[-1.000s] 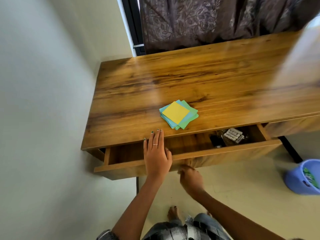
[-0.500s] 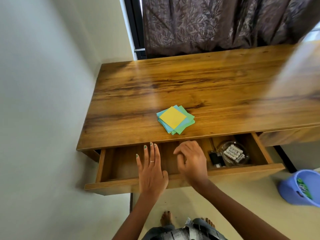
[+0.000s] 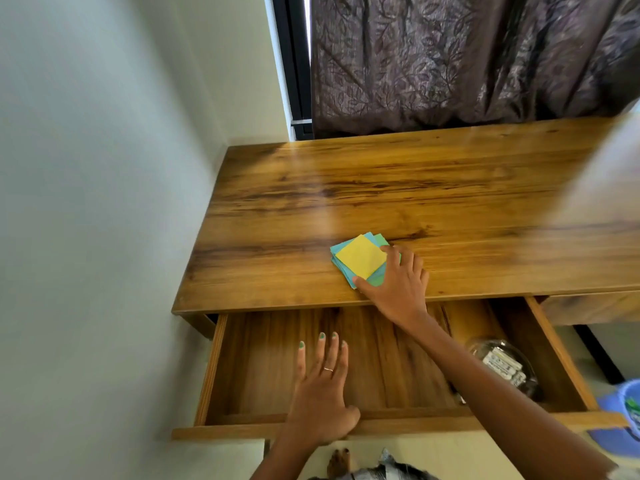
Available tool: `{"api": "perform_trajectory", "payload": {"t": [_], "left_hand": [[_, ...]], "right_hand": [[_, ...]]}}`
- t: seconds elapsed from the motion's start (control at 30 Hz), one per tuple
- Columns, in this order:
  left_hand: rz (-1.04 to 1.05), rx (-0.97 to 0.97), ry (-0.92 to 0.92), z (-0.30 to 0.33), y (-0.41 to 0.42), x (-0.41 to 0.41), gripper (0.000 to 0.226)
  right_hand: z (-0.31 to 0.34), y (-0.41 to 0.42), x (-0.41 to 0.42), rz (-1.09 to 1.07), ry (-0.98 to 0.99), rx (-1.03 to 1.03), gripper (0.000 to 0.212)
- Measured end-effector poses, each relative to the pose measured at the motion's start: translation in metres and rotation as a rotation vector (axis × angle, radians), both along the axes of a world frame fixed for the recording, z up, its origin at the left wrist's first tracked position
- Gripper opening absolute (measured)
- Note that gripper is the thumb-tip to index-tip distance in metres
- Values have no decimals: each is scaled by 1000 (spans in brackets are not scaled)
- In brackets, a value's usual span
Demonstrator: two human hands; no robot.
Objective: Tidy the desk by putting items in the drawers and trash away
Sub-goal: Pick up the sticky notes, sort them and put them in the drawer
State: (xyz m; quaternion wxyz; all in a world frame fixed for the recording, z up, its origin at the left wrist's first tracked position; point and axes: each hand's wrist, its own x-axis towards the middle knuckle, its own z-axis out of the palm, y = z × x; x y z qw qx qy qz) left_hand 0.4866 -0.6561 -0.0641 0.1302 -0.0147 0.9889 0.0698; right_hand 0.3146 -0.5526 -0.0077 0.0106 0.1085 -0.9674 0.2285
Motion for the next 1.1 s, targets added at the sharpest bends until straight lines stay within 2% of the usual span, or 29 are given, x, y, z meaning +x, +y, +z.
{"api": "perform_trajectory", "payload": {"t": [0.1, 0.23, 0.57, 0.77, 0.9, 0.97, 1.1], "left_hand": [[-22, 78, -80, 10, 6, -6, 90], [24, 206, -62, 14, 4, -12, 75], [297, 628, -16, 29, -9, -24, 40], [425, 656, 255, 33, -13, -38, 30], [477, 731, 355, 30, -18, -48, 30], [479, 790, 360, 29, -20, -52, 31], [470, 865, 393, 30, -24, -57, 32]], "right_hand": [[2, -14, -20, -22, -96, 58, 115], [-4, -27, -36, -39, -236, 94, 131], [-2, -37, -34, 5, -205, 221, 121], [-9, -33, -26, 33, -109, 248, 116], [-11, -33, -19, -3, -142, 178, 115], [-11, -32, -17, 7, -136, 148, 109], [-20, -26, -7, 70, -29, 248, 85]]}}
